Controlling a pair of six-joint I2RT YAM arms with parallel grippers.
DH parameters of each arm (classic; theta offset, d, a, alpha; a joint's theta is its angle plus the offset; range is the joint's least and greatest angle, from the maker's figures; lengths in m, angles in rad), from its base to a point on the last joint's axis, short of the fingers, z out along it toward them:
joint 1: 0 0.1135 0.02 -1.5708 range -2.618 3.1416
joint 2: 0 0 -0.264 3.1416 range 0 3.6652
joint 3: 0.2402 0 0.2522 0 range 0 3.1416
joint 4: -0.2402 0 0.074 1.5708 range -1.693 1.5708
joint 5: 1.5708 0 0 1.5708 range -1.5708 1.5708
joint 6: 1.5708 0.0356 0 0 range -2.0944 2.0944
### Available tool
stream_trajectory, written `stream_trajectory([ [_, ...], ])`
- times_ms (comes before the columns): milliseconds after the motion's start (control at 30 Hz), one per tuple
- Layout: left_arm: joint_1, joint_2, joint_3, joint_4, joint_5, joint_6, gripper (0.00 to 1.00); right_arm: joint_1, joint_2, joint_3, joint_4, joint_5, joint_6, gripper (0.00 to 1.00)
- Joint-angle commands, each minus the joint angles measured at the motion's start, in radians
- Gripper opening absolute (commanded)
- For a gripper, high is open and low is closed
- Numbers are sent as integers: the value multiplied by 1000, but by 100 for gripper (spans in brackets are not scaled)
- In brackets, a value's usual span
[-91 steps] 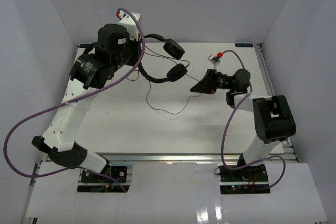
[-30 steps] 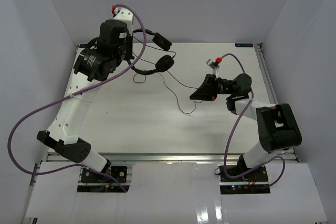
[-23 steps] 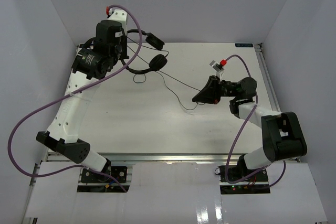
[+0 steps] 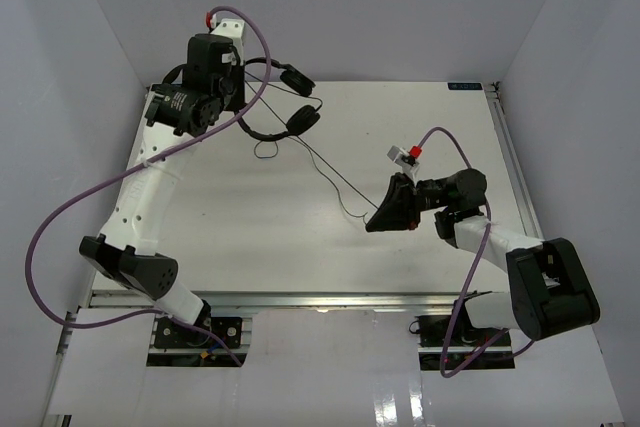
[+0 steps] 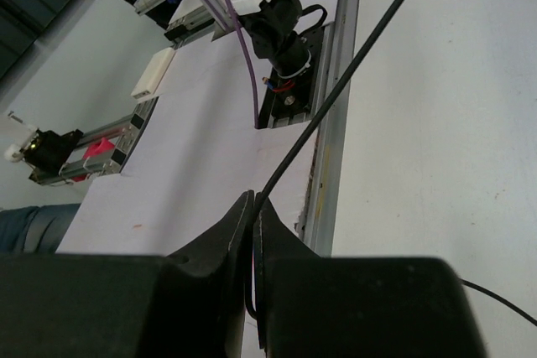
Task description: Wrap the headphones
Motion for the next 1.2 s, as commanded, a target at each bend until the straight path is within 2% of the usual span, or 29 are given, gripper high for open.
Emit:
stream_trajectory([
  [0,30,0,-19,56,27,-20,0,34,-4,96,572,-73,34,8],
  [167,50,7,-42,64,65,-29,0,54,13,153,572,-66,59,8],
  [433,79,4,-54,64,144,-64,0,58,86,150,572,-29,78,8],
  [833,100,-110,-120,87,331,-96,0,-66,230,203,550,2,90,8],
  [1033,100,-167,-155,84,344,-96,0,-107,249,254,537,22,93,8],
  [1100,100,-186,-171,83,352,-101,0,-119,223,267,491,38,44,8],
  [1167,100,-202,-175,83,361,-107,0,-120,167,268,309,70,-129,8],
])
